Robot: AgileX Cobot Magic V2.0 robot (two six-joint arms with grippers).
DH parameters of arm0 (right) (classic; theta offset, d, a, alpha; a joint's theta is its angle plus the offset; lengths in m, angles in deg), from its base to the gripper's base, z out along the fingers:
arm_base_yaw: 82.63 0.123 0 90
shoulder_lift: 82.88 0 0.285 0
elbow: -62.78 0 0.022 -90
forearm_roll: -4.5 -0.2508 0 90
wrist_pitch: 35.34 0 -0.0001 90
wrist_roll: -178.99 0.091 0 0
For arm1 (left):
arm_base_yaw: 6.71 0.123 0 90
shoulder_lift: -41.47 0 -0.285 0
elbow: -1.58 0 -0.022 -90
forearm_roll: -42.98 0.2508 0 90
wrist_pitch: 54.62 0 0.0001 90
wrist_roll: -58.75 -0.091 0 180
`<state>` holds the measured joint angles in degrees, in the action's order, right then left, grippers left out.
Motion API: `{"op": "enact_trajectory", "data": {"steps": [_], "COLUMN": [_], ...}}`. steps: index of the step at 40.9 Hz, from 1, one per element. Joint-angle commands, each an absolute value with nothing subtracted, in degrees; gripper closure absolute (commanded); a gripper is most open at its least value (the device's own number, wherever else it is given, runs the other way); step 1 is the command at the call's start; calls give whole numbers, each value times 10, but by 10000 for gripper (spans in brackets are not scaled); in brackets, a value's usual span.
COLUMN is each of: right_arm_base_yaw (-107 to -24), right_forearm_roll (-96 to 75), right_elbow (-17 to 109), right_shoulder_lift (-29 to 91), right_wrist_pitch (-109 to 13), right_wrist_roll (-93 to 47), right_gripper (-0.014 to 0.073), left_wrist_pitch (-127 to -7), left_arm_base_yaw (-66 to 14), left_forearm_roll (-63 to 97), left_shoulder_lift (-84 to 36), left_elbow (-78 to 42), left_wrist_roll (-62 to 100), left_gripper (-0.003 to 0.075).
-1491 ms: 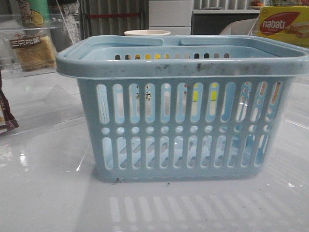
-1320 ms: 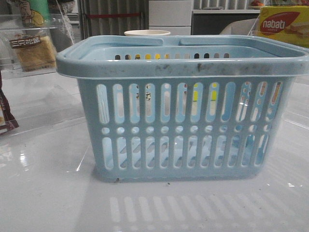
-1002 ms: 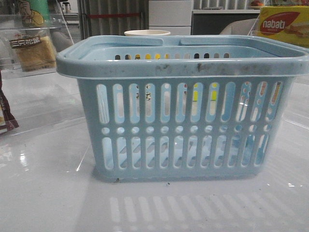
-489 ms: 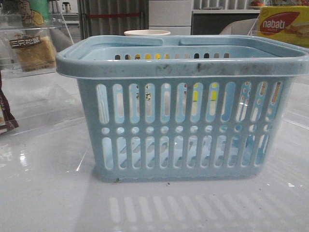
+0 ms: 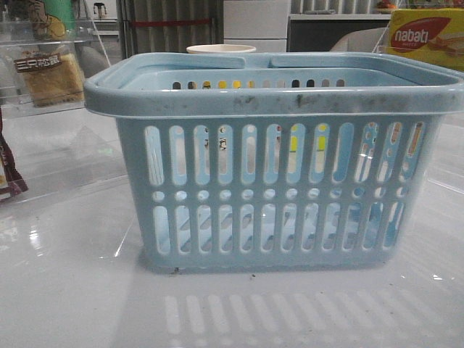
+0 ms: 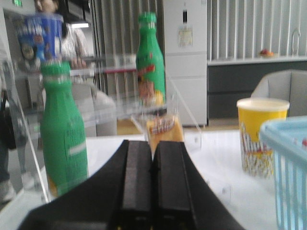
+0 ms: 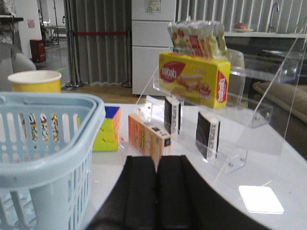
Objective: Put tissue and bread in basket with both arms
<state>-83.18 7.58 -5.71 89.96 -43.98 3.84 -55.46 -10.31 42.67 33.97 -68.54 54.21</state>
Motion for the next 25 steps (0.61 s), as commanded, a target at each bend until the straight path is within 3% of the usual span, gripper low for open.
{"op": "enact_trajectory", "data": {"steps": [1,14,25], "right_arm_base_yaw": [-834,-834,-834], "right_forearm_roll": [83,83,83], "right_elbow": [17,193,217], "right_shoulder_lift": [900,759,640], "right_wrist_pitch": [-433,-595,-688], "right_wrist_roll": [33,33,33], "right_gripper": [572,572,572], "left_wrist_pitch": [-537,-674,-759], "left_arm_base_yaw": [-105,-105,-105], "left_forearm_roll": [421,421,421], "left_shoulder_lift": [326,179,67], "left_elbow": [-618,-439,-411], "left_wrist_roll": [546,546,546], "left_gripper": [628,628,628]}}
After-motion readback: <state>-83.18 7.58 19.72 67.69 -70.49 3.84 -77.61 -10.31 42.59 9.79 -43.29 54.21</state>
